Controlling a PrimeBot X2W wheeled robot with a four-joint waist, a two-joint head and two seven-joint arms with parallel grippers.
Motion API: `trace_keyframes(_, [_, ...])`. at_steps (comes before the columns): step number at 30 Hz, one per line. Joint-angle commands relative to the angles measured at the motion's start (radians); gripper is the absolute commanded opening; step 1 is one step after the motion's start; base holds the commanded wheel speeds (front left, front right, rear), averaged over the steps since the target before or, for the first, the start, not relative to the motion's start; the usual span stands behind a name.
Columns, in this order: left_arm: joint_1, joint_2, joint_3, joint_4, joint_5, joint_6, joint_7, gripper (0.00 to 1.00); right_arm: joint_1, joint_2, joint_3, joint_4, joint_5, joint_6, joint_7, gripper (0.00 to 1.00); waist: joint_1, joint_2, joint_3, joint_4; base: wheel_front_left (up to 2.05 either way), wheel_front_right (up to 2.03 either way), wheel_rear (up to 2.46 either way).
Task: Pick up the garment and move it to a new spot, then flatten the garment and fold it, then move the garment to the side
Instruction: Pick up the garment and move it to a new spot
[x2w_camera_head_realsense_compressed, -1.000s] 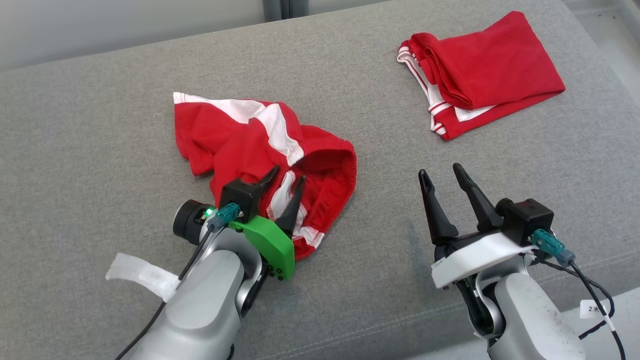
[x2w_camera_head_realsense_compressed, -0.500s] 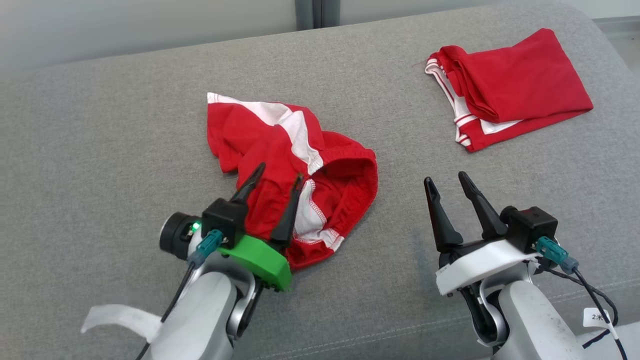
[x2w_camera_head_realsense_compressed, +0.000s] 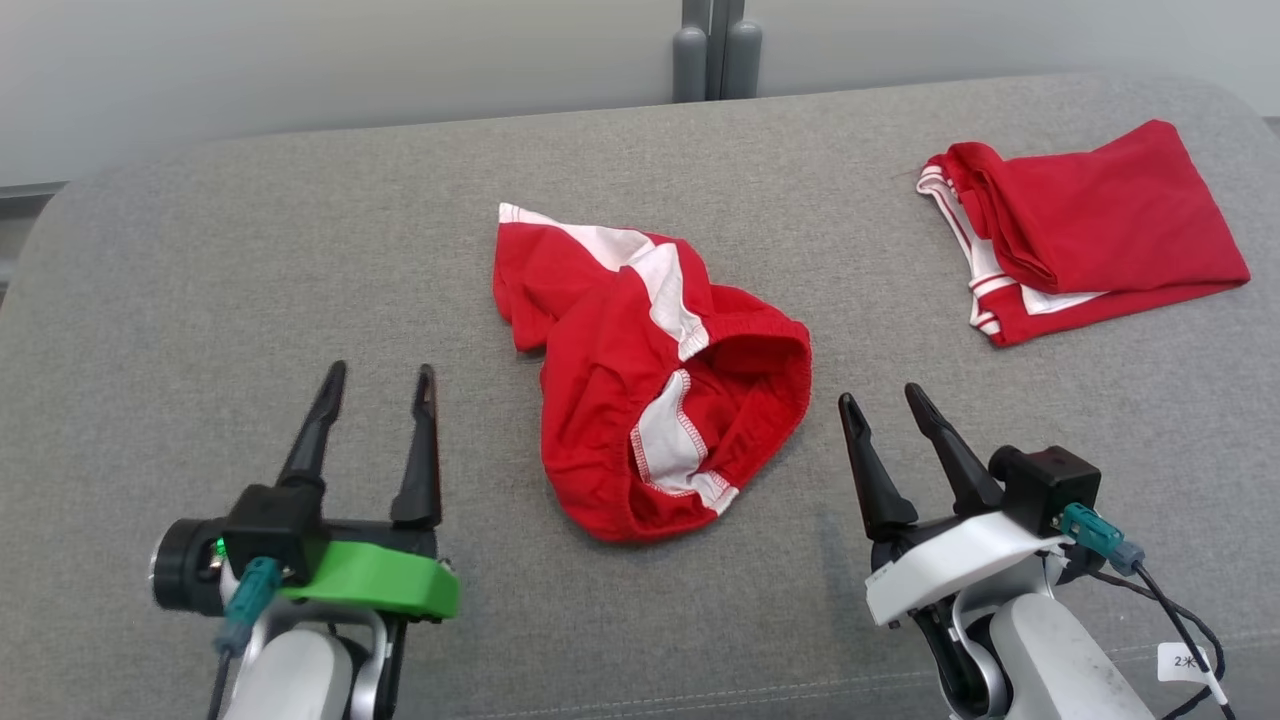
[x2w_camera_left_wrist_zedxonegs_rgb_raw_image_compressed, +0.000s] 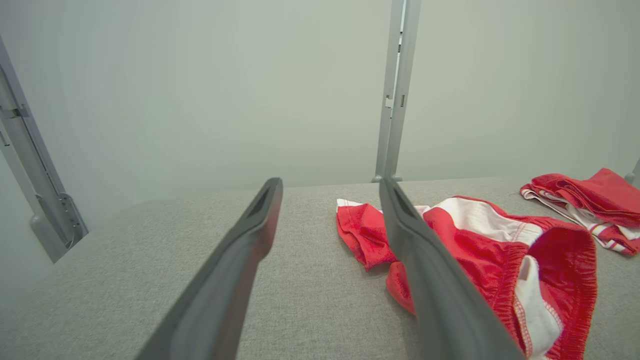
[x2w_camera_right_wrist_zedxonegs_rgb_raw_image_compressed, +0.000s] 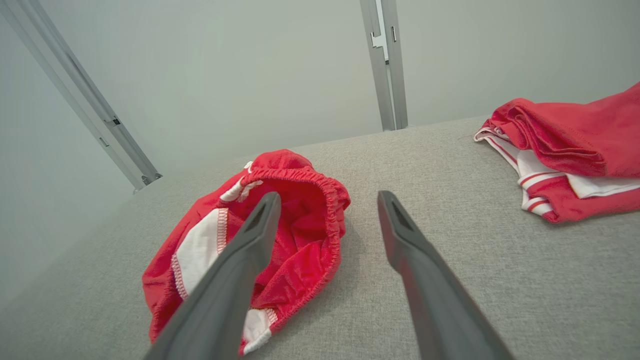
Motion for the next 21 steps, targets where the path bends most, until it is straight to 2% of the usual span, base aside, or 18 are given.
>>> trace_keyframes(1, [0.030, 0.007, 0.030, -0.024, 0.011, 0.013, -0.003, 1.00, 0.014, -0.003, 0.003, 0.005, 0.014, 0.000, -0.004, 1.00, 0.0001, 0.0000, -0.015, 0.020, 0.00, 0.00, 0.00])
trace_keyframes(5, [0.107, -0.011, 0.123, -0.095, 0.018, 0.040, -0.003, 1.00, 0.015, -0.003, 0.009, 0.014, 0.033, 0.000, -0.004, 1.00, 0.0001, 0.0000, -0.024, 0.037, 0.00, 0.00, 0.00])
trace_keyframes(12, [0.176, -0.041, 0.189, -0.115, 0.047, 0.006, -0.003, 1.00, 0.013, -0.003, 0.016, 0.035, 0.066, 0.000, -0.004, 1.00, 0.0001, 0.0000, -0.038, 0.078, 0.00, 0.00, 0.00])
trace_keyframes(21, [0.190, -0.073, 0.223, -0.117, 0.081, -0.027, -0.004, 1.00, 0.009, -0.003, 0.023, 0.068, 0.085, 0.000, -0.004, 1.00, 0.0001, 0.0000, -0.047, 0.110, 0.00, 0.00, 0.00])
